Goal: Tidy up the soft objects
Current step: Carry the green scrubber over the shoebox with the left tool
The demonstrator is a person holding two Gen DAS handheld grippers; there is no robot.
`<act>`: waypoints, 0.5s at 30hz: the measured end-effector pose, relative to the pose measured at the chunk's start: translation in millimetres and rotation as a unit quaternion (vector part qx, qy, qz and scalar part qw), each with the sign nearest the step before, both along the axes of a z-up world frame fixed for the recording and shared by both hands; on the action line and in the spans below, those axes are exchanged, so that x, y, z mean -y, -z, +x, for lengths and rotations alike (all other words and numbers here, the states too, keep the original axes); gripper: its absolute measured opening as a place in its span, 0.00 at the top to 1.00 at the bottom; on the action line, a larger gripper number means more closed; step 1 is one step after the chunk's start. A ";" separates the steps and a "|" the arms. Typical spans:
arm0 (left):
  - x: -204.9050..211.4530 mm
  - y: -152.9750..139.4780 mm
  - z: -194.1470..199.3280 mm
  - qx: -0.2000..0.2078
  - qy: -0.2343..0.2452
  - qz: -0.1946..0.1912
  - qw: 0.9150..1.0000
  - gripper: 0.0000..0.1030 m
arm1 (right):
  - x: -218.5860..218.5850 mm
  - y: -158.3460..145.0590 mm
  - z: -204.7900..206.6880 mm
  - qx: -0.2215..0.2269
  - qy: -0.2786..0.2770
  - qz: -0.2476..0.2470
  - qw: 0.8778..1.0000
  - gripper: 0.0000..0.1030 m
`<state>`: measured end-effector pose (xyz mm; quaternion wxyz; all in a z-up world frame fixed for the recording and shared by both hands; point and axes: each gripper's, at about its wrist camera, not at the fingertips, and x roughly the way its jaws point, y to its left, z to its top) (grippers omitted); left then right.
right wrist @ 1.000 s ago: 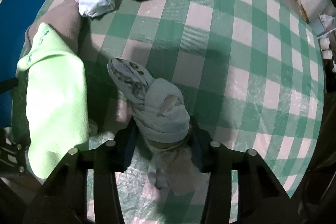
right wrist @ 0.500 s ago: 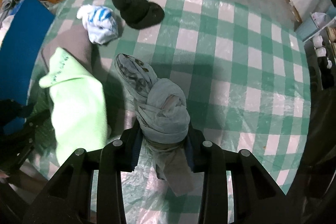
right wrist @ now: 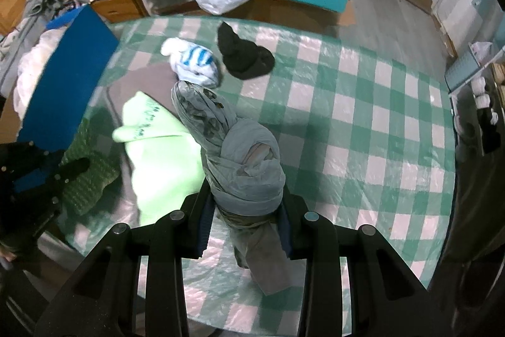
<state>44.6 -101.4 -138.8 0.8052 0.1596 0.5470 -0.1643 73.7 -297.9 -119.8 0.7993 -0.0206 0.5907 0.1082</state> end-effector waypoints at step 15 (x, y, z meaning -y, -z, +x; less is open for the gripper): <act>-10.4 -63.3 2.8 0.082 -0.022 -0.023 0.996 0.90 | -22.8 -49.6 -3.9 0.059 -0.029 0.027 0.997 0.68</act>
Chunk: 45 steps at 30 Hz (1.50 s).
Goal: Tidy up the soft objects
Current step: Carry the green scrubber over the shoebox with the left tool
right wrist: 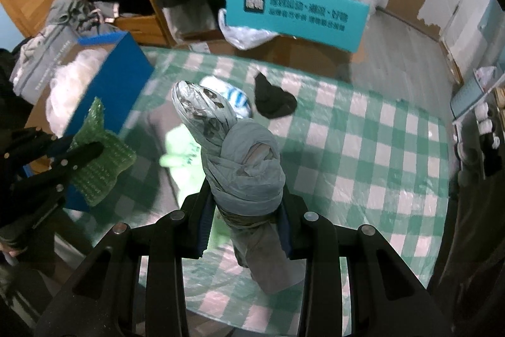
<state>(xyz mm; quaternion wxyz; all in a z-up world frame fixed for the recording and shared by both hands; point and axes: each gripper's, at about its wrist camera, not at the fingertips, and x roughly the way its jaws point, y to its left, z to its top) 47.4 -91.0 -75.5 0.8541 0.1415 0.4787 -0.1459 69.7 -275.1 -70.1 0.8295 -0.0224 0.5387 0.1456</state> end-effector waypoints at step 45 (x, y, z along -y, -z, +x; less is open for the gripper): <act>-131.3 -48.6 -13.5 0.058 -0.117 -0.024 0.991 0.90 | -172.1 -69.1 6.1 0.055 -0.164 0.049 0.984 0.68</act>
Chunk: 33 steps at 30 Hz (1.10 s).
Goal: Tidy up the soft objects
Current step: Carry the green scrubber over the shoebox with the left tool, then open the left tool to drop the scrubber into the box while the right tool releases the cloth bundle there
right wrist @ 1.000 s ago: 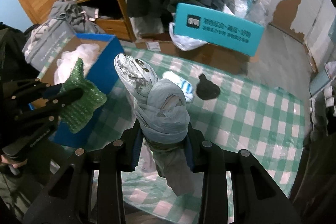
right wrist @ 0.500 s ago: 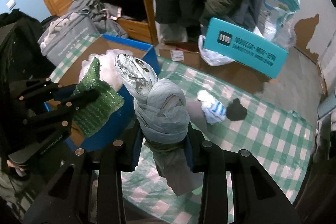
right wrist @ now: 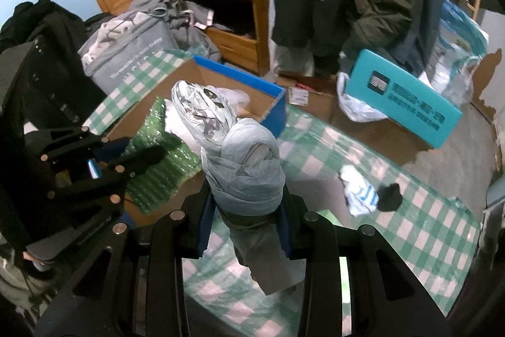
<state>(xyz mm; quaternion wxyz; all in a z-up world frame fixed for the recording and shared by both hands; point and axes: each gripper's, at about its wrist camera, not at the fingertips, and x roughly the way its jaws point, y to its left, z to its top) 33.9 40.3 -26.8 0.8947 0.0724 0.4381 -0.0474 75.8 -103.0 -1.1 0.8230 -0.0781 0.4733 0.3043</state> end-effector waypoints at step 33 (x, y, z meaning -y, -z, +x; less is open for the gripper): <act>-107.2 56.3 12.5 -0.067 -0.113 -0.033 0.991 0.89 | -129.0 33.2 16.5 -0.063 -0.073 0.001 0.995 0.68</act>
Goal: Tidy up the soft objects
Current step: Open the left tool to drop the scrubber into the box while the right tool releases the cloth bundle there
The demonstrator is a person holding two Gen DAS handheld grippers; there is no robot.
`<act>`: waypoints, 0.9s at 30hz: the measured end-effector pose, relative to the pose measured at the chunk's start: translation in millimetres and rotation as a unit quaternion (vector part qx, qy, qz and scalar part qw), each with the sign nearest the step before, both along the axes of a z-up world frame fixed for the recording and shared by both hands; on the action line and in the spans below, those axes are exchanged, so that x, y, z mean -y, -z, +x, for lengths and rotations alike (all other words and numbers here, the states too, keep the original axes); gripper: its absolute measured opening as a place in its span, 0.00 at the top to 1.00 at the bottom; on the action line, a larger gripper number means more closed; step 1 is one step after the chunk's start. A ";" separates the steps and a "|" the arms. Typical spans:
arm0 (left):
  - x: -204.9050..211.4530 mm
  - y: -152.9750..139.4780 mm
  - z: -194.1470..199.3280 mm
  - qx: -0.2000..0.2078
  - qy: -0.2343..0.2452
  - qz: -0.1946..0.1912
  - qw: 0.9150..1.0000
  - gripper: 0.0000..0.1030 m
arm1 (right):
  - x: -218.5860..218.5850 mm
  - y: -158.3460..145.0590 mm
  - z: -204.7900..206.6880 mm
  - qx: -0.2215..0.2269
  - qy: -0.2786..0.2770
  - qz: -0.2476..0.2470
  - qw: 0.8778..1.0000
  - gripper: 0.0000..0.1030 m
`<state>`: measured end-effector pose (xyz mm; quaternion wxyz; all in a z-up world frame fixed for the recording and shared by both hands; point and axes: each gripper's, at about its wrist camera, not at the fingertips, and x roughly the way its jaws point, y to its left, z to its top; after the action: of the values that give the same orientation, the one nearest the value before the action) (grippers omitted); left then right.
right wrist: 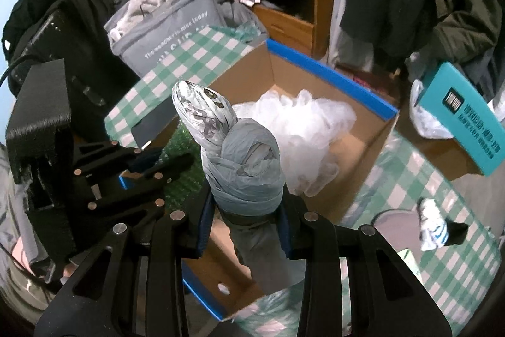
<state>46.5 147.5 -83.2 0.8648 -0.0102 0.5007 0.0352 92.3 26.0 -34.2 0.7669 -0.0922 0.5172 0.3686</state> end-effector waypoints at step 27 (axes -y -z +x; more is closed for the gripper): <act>21.4 -15.7 -8.7 0.014 0.021 0.015 1.000 0.47 | 30.1 13.9 5.0 -0.018 0.045 -0.017 0.999 0.36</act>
<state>37.7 126.1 -67.5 0.8722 0.0130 0.4883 0.0249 97.3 -4.1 -48.1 0.7719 -0.0754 0.5404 0.3264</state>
